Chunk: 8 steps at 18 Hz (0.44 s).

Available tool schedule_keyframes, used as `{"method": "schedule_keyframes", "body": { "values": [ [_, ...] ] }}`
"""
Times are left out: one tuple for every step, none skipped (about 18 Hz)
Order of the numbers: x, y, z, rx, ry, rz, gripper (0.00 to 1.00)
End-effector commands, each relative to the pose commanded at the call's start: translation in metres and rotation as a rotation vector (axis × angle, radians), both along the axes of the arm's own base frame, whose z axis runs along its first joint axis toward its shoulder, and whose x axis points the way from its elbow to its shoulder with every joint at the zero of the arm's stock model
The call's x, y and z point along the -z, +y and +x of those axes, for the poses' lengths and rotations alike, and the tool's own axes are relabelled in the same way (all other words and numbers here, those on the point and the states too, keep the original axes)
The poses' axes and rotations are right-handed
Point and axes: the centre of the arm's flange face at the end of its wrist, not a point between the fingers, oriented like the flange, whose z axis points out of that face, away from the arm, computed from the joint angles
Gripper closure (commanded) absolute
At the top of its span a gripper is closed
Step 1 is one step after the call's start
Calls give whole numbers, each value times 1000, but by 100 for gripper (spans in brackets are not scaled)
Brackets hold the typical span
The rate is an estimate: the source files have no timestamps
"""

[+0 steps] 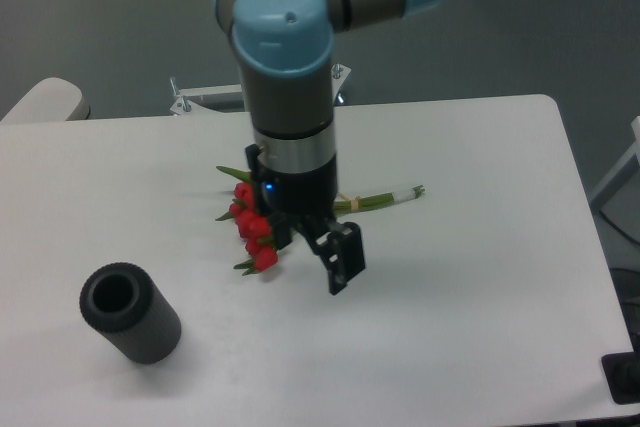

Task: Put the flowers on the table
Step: 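Lift the open gripper up away from the tulips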

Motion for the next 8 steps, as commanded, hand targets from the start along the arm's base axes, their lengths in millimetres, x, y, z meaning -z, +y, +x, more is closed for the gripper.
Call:
{"method": "schedule_keyframes", "body": {
  "values": [
    [1, -6, -7, 28, 3, -14, 0],
    [2, -12, -14, 56, 7, -27, 0],
    [5, -18, -21, 82, 11, -40, 0],
    [7, -23, -27, 101, 15, -47, 0],
    [8, -27, -31, 117, 17, -55, 0],
    [11, -29, -33, 124, 17, -59, 0],
    [11, -30, -34, 123, 17, -58, 0],
    [12, -30, -35, 124, 17, -56, 0]
  ]
}}
